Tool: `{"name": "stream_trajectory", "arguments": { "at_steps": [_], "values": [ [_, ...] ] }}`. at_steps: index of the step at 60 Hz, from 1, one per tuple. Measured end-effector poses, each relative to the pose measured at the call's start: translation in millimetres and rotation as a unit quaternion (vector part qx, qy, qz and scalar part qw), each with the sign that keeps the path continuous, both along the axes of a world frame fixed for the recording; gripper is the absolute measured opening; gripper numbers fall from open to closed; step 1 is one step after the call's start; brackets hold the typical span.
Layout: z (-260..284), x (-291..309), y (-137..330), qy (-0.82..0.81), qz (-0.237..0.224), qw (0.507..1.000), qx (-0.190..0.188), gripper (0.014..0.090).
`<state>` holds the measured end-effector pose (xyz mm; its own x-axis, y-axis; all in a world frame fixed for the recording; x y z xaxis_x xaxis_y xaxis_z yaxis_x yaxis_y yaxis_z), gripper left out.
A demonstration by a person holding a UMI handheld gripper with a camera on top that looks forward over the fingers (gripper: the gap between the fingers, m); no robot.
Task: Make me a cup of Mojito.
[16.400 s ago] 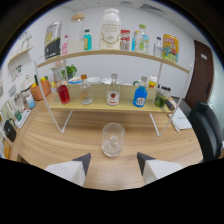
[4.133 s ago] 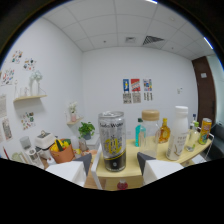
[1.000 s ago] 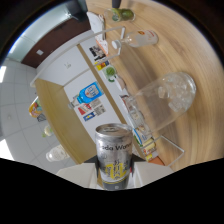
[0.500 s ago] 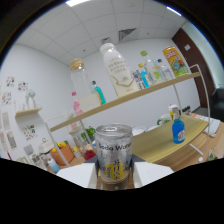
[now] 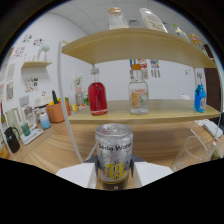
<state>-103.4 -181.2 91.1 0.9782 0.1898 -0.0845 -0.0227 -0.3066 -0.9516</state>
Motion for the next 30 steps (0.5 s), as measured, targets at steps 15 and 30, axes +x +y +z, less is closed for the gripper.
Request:
{"name": "stream_trajectory", "arguments": {
  "at_steps": [15,30],
  "values": [
    [-11,-1,-4,-0.008,0.006,1.000,0.005,0.0507],
    [-13,0,-17,-0.022,0.019,0.999,0.020,0.0526]
  ]
}}
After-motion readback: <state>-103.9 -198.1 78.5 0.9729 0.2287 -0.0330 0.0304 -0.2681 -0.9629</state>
